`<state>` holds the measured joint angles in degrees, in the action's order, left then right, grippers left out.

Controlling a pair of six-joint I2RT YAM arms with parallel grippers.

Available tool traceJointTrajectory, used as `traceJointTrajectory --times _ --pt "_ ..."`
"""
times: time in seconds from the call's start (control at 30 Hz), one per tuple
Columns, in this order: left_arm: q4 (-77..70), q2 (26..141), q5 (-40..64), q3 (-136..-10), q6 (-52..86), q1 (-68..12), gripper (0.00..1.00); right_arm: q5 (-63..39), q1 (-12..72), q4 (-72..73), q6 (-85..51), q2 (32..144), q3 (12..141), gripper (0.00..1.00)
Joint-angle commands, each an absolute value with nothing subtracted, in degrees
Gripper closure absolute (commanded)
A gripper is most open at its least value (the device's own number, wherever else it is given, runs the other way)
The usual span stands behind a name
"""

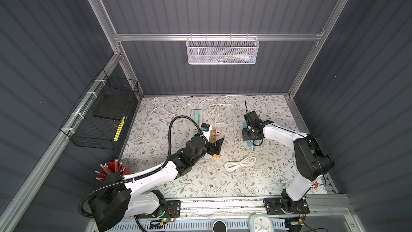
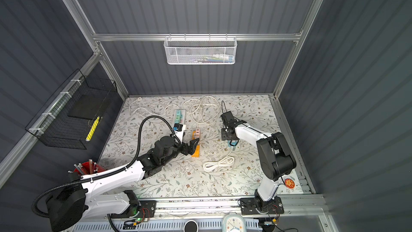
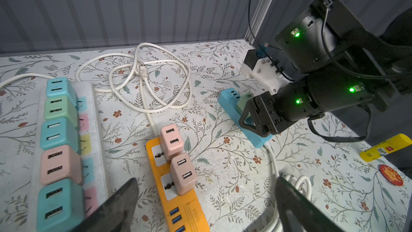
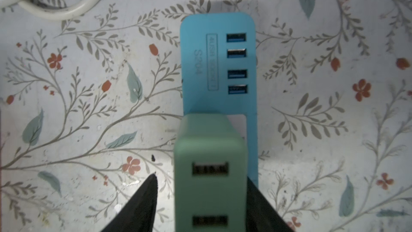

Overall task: Insert plugs into power strip
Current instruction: Insert the plug into the socket, then press the plug into the socket.

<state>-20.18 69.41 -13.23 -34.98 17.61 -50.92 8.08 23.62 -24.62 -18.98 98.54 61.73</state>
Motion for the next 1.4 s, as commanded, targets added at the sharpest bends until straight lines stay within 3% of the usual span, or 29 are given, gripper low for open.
traceJointTrajectory --times 0.0,0.2,0.47,0.8,1.1,1.23,1.37 --pt "-21.3 69.8 -12.3 -35.9 16.7 -50.6 0.05 5.5 23.5 -28.2 -18.4 94.2 62.9 0.38" --pt "-20.5 70.3 -11.4 -37.3 17.2 -50.6 0.05 6.9 21.9 -30.3 -17.7 90.7 66.2 0.36" --pt "-15.7 71.4 -16.2 -39.4 18.1 -50.6 0.05 5.1 16.7 -30.0 -18.1 94.0 68.9 0.37" --pt "-12.5 70.9 -17.8 -40.4 18.8 -50.6 0.05 4.7 15.8 -26.9 -19.3 96.0 63.7 0.37" --pt "-10.4 69.9 -19.1 -42.5 17.0 -50.6 0.05 2.6 15.6 -28.4 -19.3 89.5 64.9 0.34" --pt "-7.7 67.8 -22.5 -44.0 15.5 -50.6 0.05 2.5 14.4 -27.7 -21.6 84.7 64.4 0.29" --pt "-4.0 65.2 -31.9 -44.0 17.5 -50.6 0.04 4.1 10.1 -27.0 -27.0 83.8 59.9 0.3"
